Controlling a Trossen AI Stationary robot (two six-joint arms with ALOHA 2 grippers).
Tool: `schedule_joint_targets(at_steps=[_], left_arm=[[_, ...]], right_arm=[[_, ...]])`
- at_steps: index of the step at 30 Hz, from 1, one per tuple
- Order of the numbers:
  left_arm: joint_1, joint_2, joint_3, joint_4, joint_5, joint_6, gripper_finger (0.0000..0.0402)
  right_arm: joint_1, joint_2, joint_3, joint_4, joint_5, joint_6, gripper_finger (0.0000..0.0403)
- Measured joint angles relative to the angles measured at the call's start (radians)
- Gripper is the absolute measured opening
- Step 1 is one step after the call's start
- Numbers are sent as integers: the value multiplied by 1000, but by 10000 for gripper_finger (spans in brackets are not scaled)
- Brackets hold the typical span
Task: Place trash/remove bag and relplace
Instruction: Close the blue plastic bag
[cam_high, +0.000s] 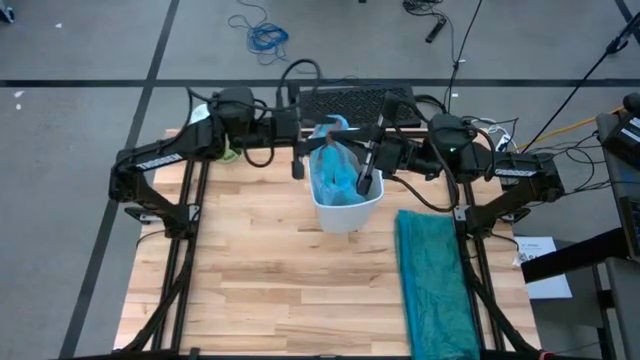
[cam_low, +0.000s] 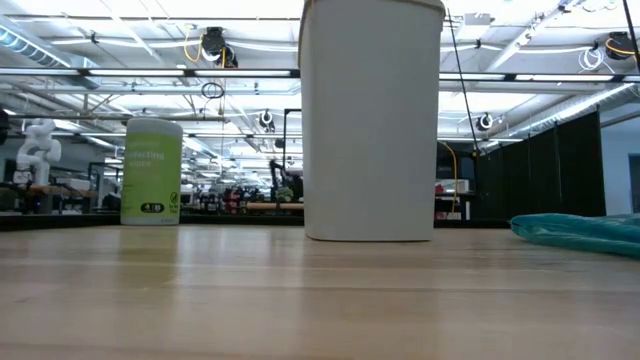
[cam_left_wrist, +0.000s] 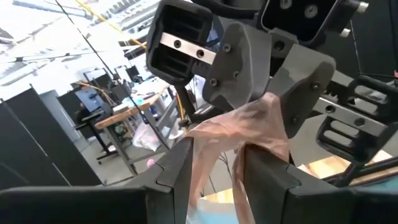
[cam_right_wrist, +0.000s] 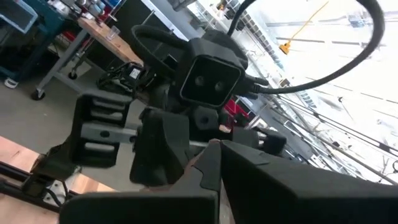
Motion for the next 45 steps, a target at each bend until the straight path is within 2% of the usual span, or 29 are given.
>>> schedule_joint_targets(at_steps=[4, 6, 9, 12, 18, 23, 37, 41, 45], left_arm=[[0, 5, 0, -1, -4, 25, 115], [1, 3, 0, 6, -7, 43, 88], [1, -8, 0, 8, -5, 47, 26], [1, -21, 0, 18, 5, 51, 6], [0, -30, 0, 18, -3, 53, 2], [1, -45, 0, 24, -29, 72, 1], [0, -98, -1, 32, -41, 72, 0], [0, -113, -1, 28, -41, 72, 0], [0, -134, -1, 32, -40, 72, 0]], right_arm=[[0, 0, 0, -1, 0, 0, 0], [0, 0, 0, -1, 0, 0, 0], [0, 0, 0, -1, -2, 0, 0], [0, 0, 0, 1, -3, 16, 0], [0, 0, 0, 10, 0, 30, 5], [0, -2, 0, 34, 1, 49, 29], [0, -71, 0, 56, 39, 201, 172], [-10, -108, 0, -68, 102, 204, 204], [-45, -127, 1, -295, 49, 267, 217]])
